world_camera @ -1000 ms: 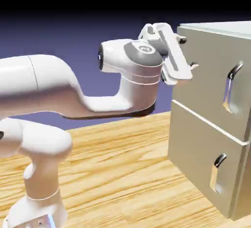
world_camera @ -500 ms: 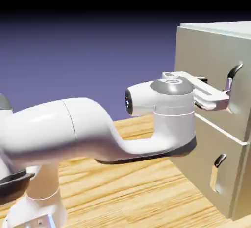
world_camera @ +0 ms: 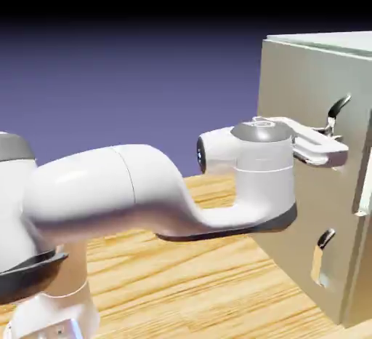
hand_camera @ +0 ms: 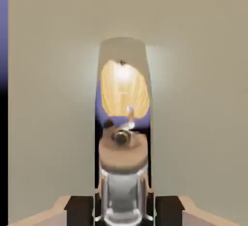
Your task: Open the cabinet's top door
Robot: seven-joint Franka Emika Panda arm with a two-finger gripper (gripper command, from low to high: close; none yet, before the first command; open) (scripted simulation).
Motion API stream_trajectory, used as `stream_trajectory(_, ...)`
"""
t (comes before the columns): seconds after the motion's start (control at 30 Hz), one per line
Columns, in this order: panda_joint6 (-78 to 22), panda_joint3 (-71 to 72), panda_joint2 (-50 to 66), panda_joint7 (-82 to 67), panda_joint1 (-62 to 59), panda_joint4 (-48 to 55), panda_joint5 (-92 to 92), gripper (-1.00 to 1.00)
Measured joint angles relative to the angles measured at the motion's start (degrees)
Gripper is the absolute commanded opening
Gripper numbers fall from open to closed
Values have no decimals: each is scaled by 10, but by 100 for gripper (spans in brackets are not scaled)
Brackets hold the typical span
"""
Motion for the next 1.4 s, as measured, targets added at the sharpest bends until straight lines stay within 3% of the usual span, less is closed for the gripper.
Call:
stream_trajectory(0.43, -220, 223, -28, -9, -253, -266, 176, -100)
stream_trajectory(0.73, -370, 410, -90, -35, -323, -383, 370, -100)
stream_trajectory(1.1, -550, 639, -99, -29, -290, -424, 620, -100)
stream_trajectory(1.4, -706, 825, 3, 20, -255, -375, 827, -100)
